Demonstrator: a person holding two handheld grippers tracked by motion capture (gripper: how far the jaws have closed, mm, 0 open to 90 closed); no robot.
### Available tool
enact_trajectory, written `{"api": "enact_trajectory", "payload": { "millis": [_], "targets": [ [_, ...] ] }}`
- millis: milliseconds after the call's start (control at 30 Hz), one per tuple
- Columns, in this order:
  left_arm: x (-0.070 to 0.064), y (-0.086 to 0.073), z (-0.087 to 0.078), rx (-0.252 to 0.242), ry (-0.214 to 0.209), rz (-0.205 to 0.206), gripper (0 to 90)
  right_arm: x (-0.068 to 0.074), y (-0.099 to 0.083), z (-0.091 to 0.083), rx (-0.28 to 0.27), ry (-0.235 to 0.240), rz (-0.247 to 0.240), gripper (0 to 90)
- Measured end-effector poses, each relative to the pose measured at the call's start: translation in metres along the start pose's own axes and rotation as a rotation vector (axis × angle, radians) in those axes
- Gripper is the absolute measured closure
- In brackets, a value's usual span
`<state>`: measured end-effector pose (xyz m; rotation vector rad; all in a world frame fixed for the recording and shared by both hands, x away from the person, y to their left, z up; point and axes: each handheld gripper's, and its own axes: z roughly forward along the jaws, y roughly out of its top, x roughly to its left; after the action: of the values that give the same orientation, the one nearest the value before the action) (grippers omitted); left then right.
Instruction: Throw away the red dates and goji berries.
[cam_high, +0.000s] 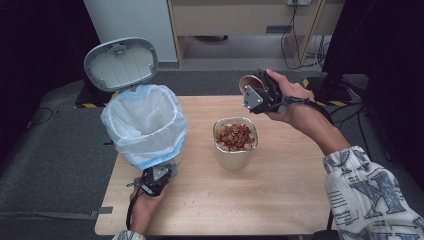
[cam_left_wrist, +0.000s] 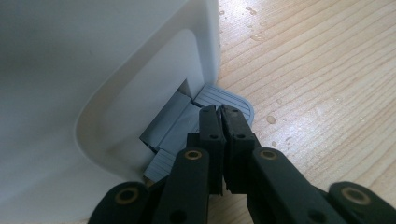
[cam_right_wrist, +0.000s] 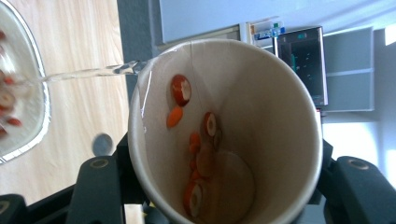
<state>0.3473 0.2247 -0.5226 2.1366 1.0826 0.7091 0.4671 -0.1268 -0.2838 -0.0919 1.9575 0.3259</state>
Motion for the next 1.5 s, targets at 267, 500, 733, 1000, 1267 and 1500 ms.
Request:
{"api": "enact_trajectory", "payload": {
  "millis": [267,500,733,1000,1267,1500],
  "targets": [
    [0.0001,0.0000,0.0000,-0.001,-0.001,-0.002,87.0,0.0053,0.0014,0.0019,0.027,-0.031,-0.095,38.0],
    [0.0001,0.0000,0.0000,0.000,-0.001,-0.001,87.0,0.0030,0.0018,0.0002,0.021,-0.031,-0.074,38.0],
    [0.0001,0.0000,0.0000,-0.001,-0.001,-0.002,86.9,0.0029,0.0021,-0.0004,0.019,-0.036,-0.083,37.9],
    [0.0001,0.0000,0.0000,0.000,0.000,0.001,86.9,0.0050,0.0028,-0.0003,0.021,-0.037,-0.093,37.9],
    [0.0002,0.0000,0.0000,0.000,-0.001,0.001,86.9,0.0036,0.0035,-0.0019,0.016,-0.042,-0.086,38.0],
    [-0.0001,0.0000,0.0000,0.000,0.001,0.000,86.9,0.0048,0.0046,-0.0013,0.015,-0.042,-0.093,38.0]
  ]
}}
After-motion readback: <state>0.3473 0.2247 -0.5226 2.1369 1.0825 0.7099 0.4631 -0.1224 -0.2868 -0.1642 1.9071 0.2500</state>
